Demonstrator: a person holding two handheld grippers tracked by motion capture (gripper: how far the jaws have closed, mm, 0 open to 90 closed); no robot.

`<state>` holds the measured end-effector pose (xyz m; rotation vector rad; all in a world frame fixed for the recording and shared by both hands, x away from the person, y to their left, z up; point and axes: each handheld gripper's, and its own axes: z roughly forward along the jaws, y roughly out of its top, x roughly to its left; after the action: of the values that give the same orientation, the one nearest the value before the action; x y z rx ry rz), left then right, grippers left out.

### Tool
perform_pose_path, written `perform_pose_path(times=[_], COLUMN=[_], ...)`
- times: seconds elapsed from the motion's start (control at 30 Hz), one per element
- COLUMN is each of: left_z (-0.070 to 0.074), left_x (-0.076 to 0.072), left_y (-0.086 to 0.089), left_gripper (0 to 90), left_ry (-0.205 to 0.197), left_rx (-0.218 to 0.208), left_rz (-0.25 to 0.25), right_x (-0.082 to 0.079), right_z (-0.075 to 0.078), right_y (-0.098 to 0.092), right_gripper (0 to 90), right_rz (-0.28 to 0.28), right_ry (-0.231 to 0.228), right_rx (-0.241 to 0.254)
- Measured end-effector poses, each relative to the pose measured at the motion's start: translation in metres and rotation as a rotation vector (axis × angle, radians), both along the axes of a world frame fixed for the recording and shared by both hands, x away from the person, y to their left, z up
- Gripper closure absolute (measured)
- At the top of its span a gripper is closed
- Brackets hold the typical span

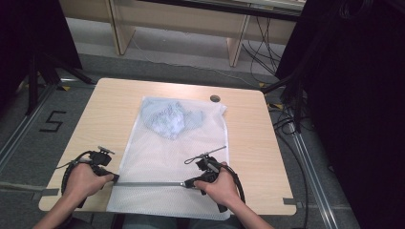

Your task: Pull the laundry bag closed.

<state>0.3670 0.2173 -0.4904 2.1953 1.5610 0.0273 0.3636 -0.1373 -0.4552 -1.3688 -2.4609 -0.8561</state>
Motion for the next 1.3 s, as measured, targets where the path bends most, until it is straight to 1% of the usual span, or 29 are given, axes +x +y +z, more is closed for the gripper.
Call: perform_pose_path(times=[0.1, 0.13, 0.17, 0.23, 0.27, 0.3, 0.33, 0.37, 0.4, 0.43, 0.47, 0.5, 0.53, 0.57, 0.63, 0.67, 0.77, 0.83, 0.87, 0.9, 0.93, 0.97, 1.0, 1.03, 1.07, 1.17, 1.2, 1.27, 1.3], left_z=[0.000, 0.000, 0.000, 0.000, 0.000, 0.000, 0.000, 0.000, 0.000, 0.000, 0.000, 0.000, 0.000, 0.000, 0.000, 0.000, 0.001, 0.000, 0.000, 0.000, 0.000, 0.000, 0.000, 0.000, 0.000, 0.000, 0.000, 0.000, 0.000], left_x=[0.000, 0.000, 0.000, 0.000, 0.000, 0.000, 0.000, 0.000, 0.000, 0.000, 0.000, 0.000, 0.000, 0.000, 0.000, 0.000, 0.000, 0.000, 0.000, 0.000, 0.000, 0.000, 0.000, 0.000, 0.000, 0.000, 0.000, 0.000, 0.000], left_y=[0.000, 0.000, 0.000, 0.000, 0.000, 0.000, 0.001, 0.000, 0.000, 0.001, 0.001, 0.000, 0.000, 0.000, 0.000, 0.001, 0.001, 0.001, 0.000, 0.001, 0.000, 0.001, 0.000, 0.001, 0.001, 0.001, 0.000, 0.001, 0.000], left_gripper=[89.9, 90.0, 90.0, 90.0, 90.0, 89.9, 90.0, 90.0, 90.0, 90.0, 90.0, 90.0, 90.0, 90.0, 90.0, 90.0, 90.0, 90.0, 90.0, 90.0, 89.9, 90.0, 90.0, 89.9, 90.0, 89.9, 89.9, 89.9, 90.0], left_ry=[-0.001, -0.001, -0.002, 0.000, -0.001, 0.001, 0.004, -0.001, 0.000, 0.004, 0.002, 0.000, 0.003, 0.001, 0.001, 0.005, 0.006, 0.004, -0.001, 0.005, 0.003, 0.005, 0.002, 0.004, 0.002, 0.005, 0.004, 0.004, 0.003], left_rx=[-0.001, -0.003, -0.004, -0.002, -0.002, -0.001, 0.005, -0.002, -0.002, 0.004, 0.002, -0.001, 0.003, 0.000, 0.000, 0.004, 0.007, 0.003, -0.002, 0.004, 0.001, 0.004, 0.000, 0.003, 0.002, 0.004, 0.001, 0.003, 0.004], left_rz=[0.000, 0.002, 0.003, 0.001, 0.001, -0.002, -0.012, 0.002, 0.002, -0.012, -0.006, 0.000, -0.007, 0.000, 0.000, -0.010, -0.012, -0.008, 0.002, -0.011, -0.005, -0.010, -0.004, -0.010, -0.008, -0.009, -0.007, -0.008, -0.009], right_x=[-0.001, -0.002, -0.001, 0.000, -0.001, -0.001, -0.001, -0.001, -0.002, -0.002, -0.002, -0.001, -0.002, -0.001, -0.002, -0.002, -0.002, -0.002, -0.003, -0.003, -0.003, -0.003, -0.003, -0.003, -0.003, -0.003, -0.003, -0.004, -0.004], right_z=[0.000, 0.001, 0.000, 0.000, 0.000, 0.001, 0.001, 0.001, 0.001, 0.001, 0.001, 0.001, 0.001, 0.000, 0.002, 0.001, 0.002, 0.001, 0.002, 0.002, 0.002, 0.001, 0.001, 0.002, 0.001, 0.002, 0.002, 0.002, 0.002], right_y=[-0.001, -0.001, -0.001, -0.002, -0.003, -0.003, -0.004, -0.005, -0.005, -0.006, -0.007, -0.008, -0.009, -0.011, -0.012, -0.013, -0.013, -0.014, -0.014, -0.014, -0.014, -0.015, -0.015, -0.015, -0.016, -0.017, -0.018, -0.019, -0.020], right_gripper=[87.0, 87.0, 87.0, 87.0, 87.0, 87.0, 87.0, 87.0, 87.0, 87.0, 87.0, 87.0, 87.0, 87.0, 87.0, 87.0, 87.0, 87.0, 87.0, 87.0, 87.0, 87.0, 87.0, 87.0, 87.0, 87.0, 87.0, 87.0, 87.0], right_rz=[0.004, -0.012, -0.007, 0.002, -0.013, -0.014, -0.008, -0.003, -0.023, -0.021, -0.016, -0.014, -0.031, -0.014, -0.028, -0.024, -0.021, -0.017, -0.031, -0.028, -0.027, -0.022, -0.022, -0.032, -0.023, -0.032, -0.026, -0.029, -0.027], right_ry=[0.009, 0.030, 0.011, 0.000, 0.014, 0.019, 0.006, 0.009, 0.021, 0.010, 0.006, 0.006, 0.020, 0.001, 0.021, 0.004, 0.008, 0.000, 0.012, 0.012, 0.007, 0.007, -0.002, 0.014, 0.008, 0.011, 0.001, 0.010, 0.004], right_rx=[0.003, -0.009, 0.000, 0.004, -0.007, -0.011, -0.001, -0.003, -0.012, -0.024, -0.006, -0.008, -0.015, -0.002, -0.010, -0.009, -0.004, -0.005, -0.014, -0.002, 0.001, -0.001, -0.016, -0.013, -0.005, -0.012, -0.012, -0.010, -0.015])
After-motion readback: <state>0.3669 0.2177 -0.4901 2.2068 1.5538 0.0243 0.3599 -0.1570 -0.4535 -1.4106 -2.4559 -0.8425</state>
